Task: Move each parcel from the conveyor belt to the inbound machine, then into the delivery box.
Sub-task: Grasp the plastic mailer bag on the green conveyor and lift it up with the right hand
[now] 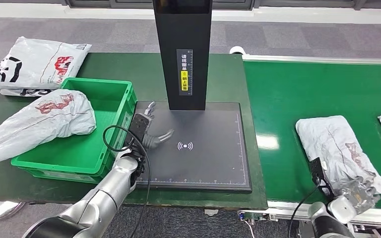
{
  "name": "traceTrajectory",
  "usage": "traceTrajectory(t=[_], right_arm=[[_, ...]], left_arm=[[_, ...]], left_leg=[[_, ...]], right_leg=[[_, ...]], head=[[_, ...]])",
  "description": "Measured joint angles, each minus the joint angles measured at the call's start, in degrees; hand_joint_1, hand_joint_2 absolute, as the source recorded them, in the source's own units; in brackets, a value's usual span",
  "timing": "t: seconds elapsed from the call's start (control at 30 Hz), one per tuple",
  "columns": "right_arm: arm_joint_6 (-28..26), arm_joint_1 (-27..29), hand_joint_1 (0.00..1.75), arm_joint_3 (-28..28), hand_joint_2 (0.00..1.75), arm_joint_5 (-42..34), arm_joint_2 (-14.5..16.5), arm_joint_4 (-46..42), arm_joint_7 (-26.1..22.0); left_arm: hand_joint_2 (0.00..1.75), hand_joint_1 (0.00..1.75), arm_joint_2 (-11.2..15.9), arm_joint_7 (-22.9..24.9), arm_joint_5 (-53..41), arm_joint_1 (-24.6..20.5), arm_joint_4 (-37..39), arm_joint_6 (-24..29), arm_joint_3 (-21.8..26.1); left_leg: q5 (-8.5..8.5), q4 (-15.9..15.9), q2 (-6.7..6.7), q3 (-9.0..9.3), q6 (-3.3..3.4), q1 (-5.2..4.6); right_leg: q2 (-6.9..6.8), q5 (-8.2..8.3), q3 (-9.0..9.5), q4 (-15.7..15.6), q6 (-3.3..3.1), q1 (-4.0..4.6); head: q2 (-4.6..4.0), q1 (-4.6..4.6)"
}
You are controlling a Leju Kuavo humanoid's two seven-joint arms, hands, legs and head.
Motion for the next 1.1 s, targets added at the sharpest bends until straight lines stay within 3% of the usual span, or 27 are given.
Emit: traceTrajectory(t=[0.1, 0.4, 0.63, 0.73, 0.8, 0.9, 1.1], right_arm=[[7.33, -1.58, 1.75, -1.48, 1.75, -2.09, -0.76, 2.02, -2.42], [9.7, -3.15, 1.75, -2.67, 1.75, -4.17, -1.07, 4.36, -7.18], [4.83, -4.72, 1.75, -2.68, 1.75, -7.48, -0.11, 4.8, -13.64], [0.31, -5.22, 1.75, -2.7, 1.75, -10.91, 0.76, 4.62, -20.6], [-4.67, -5.62, 1.75, -2.66, 1.75, -15.81, 2.14, 3.14, -28.39], [-10.01, -5.54, 1.75, -1.21, 1.75, -29.84, 5.13, -3.45, -38.88], [-11.73, -2.45, 1.75, 8.15, 1.75, -48.58, 7.9, -18.14, -42.42]], left_arm=[[1.75, 0.0, -0.13, -0.21, -0.27, -0.41, 0.45, -0.46, 0.0], [1.75, 0.0, -0.05, -1.27, -0.54, -0.45, 0.82, -0.06, 0.0], [1.75, 0.0, 0.45, -0.8, -0.55, -0.39, 0.63, 0.9, 0.0], [1.75, 0.0, 0.78, -0.66, -0.56, -0.33, 0.46, 2.4, 0.01], [1.75, 0.0, 1.12, -0.54, -0.56, -0.29, 0.16, 3.76, 0.06], [1.75, 0.0, 1.44, -0.72, -0.56, -0.19, -0.28, 5.33, 0.44], [1.75, 0.0, 1.69, -2.0, -0.52, 0.2, -0.68, 7.15, 1.44]], left_leg=[[-0.12, 0.0, 0.24, 0.3, 0.04, 0.19], [-0.06, 0.1, 0.26, 0.43, 0.2, 0.2], [-0.02, 0.11, 0.24, 0.31, 0.17, 0.18], [-0.01, 0.1, 0.21, 0.16, 0.16, 0.18], [0.02, 0.1, 0.22, 0.03, 0.12, 0.18], [0.06, 0.1, 0.13, -0.04, 0.06, 0.16], [0.09, 0.09, -0.07, -0.19, 0.02, 0.17]], right_leg=[[0.18, 0.0, 0.36, -0.17, -0.01, 0.15], [0.18, 0.19, 0.62, -0.26, 0.15, 0.14], [0.16, 0.26, 0.48, -0.19, 0.14, 0.14], [0.14, 0.25, 0.35, -0.1, 0.13, 0.14], [0.16, 0.24, 0.18, -0.02, 0.13, 0.12], [0.1, 0.2, 0.04, 0.02, 0.08, 0.11], [-0.07, 0.14, -0.03, 0.06, 0.01, 0.11]], head=[[0.0, 0.01], [0.0, 0.02], [0.0, 0.02], [0.0, 0.02], [0.0, 0.02], [0.0, 0.02], [0.0, 0.02]])
